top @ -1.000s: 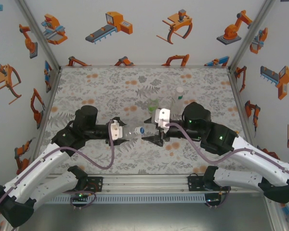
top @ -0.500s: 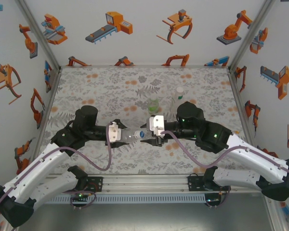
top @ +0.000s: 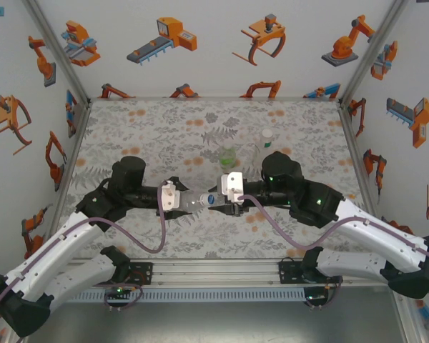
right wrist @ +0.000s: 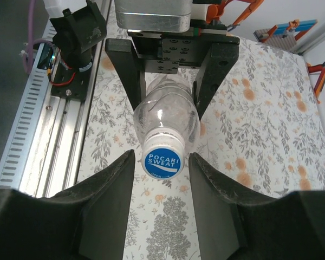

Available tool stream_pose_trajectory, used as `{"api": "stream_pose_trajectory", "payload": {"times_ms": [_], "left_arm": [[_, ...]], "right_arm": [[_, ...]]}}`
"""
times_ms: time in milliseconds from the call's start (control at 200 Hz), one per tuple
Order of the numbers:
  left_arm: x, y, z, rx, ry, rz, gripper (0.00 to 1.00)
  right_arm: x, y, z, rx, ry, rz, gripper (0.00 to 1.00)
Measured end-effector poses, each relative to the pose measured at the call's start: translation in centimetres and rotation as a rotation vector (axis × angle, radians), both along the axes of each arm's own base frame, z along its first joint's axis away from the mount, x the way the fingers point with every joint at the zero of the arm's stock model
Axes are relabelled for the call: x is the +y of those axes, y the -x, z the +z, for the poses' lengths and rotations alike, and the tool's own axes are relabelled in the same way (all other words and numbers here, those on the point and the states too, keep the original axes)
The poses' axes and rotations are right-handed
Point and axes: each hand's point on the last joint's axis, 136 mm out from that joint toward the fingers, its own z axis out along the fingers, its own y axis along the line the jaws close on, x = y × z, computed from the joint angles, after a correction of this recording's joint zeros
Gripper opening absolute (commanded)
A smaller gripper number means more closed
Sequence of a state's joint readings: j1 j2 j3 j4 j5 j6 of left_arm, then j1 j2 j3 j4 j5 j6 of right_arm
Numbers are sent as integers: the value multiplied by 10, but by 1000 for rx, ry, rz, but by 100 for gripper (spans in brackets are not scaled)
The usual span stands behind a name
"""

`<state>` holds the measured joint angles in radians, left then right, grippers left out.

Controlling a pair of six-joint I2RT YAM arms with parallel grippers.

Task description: Screw on the bottle caps

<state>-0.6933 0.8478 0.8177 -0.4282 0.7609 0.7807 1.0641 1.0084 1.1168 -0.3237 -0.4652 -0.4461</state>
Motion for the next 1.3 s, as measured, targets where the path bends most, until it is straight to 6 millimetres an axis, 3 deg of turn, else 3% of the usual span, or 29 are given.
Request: {"api": "stream_pose_trajectory", "payload": {"times_ms": [476,741,976,1152,1302], "left_arm": [[1,1,-3,8,-10,0,0],[4,-4,-3,-8,-23,34,0],[12,-17,-1,-71,-26,129,0],[16,-29,1,-102,-29,199,0],[19,-38,1,-113,-35,253,0]], "right_arm": [[2,-1,-2,4,-14,-4,28],[3,-12,-4,113,-65,-96,17],[3,-40,-5,387,-221,-298,7],[0,-66,-8,697,-359,-473,12],[-3,-85,-16,981,-446,-611,3]]}}
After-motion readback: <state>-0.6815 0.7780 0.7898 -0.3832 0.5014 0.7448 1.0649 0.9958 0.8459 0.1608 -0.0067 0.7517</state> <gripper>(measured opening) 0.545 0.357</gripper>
